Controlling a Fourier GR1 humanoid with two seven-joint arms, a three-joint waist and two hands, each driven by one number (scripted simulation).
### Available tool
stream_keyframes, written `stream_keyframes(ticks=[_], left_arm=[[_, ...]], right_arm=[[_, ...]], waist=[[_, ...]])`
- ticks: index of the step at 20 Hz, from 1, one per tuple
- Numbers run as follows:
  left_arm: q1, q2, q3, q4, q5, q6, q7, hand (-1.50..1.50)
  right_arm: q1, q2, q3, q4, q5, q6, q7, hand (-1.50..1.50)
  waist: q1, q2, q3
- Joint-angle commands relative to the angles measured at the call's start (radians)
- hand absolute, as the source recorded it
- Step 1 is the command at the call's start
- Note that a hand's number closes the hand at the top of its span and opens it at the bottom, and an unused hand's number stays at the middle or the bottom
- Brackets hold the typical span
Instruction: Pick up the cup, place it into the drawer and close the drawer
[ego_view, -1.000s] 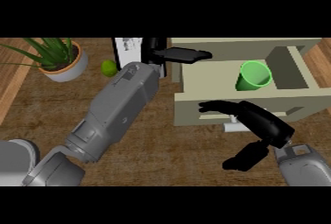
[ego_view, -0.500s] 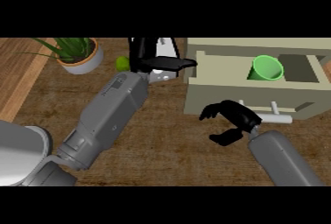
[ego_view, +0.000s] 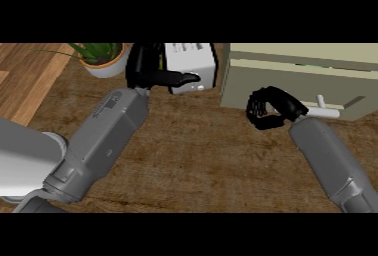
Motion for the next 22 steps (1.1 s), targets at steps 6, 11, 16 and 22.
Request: stream_keyframes(ticks=[6,11,16,22], left_arm=[[0.084,0.062,-0.014,-0.081,0.001,-0.063,0.024,-1.50],[0.106,0.074,-0.014,-0.091,0.006,-0.096,0.025,-1.50],[0.110,0.077,-0.021,-0.119,0.010,-0.113,0.043,-1.50],[0.128,0.093,-0.019,-0.127,0.016,-0.143,0.044,-1.50]], right_arm=[[-0.217,-0.093,-0.170,0.195,-0.067,-0.061,-0.019,1.50],[-0.252,-0.127,-0.197,0.189,-0.101,-0.021,-0.017,1.50],[-0.249,-0.154,-0.213,0.169,-0.129,0.016,-0.008,1.50],[-0.248,-0.177,-0.230,0.134,-0.167,0.070,-0.007,1.50]], waist=[[0.064,0.014,0.000],[0.069,0.024,-0.001],[0.095,0.023,-0.001],[0.103,0.029,-0.003]])
